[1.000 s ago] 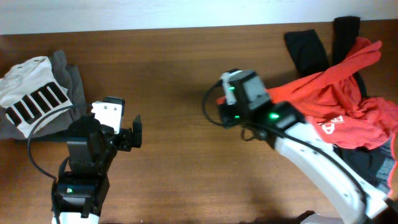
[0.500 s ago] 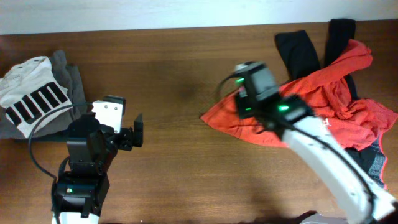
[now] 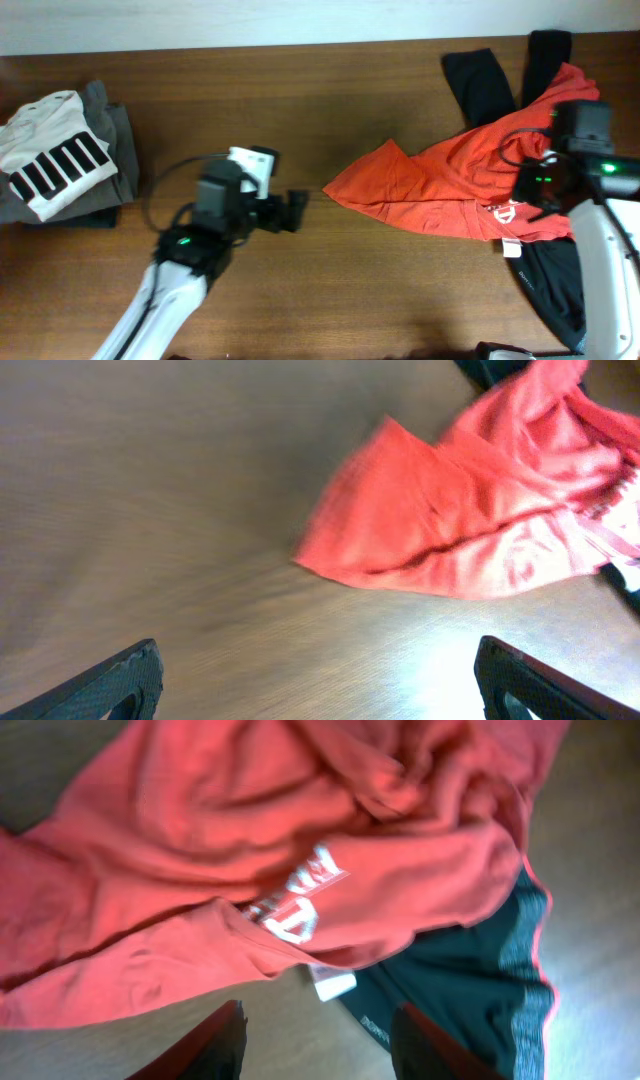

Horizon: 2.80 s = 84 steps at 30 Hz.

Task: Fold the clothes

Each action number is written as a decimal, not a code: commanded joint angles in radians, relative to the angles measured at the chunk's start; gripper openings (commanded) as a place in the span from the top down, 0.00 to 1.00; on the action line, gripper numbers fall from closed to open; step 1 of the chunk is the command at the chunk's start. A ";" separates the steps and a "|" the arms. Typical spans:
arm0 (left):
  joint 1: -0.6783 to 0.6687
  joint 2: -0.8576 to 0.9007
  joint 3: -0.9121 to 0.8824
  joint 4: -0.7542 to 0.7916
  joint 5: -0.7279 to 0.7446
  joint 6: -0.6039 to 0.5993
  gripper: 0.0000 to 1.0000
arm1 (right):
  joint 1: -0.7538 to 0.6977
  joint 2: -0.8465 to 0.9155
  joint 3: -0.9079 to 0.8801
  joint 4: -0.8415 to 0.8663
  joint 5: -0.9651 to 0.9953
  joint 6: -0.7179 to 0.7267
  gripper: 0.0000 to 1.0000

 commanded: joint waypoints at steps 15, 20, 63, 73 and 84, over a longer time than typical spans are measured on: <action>-0.270 0.509 0.016 0.445 0.134 -0.373 0.01 | -0.111 -0.008 0.016 -0.019 -0.134 0.004 0.47; -0.322 0.600 0.019 0.576 0.115 -0.373 0.01 | -0.111 -0.008 0.016 -0.020 -0.134 0.005 0.47; 0.168 0.229 0.226 0.130 -0.180 -0.161 0.78 | -0.111 0.053 0.013 -0.041 -0.202 -0.064 0.49; 0.149 0.288 0.226 -0.068 0.097 -0.174 0.01 | -0.111 0.077 0.013 -0.053 -0.204 -0.076 0.49; -0.122 0.365 0.220 -0.165 0.137 -0.314 0.01 | -0.111 0.122 0.010 -0.054 -0.204 -0.076 0.48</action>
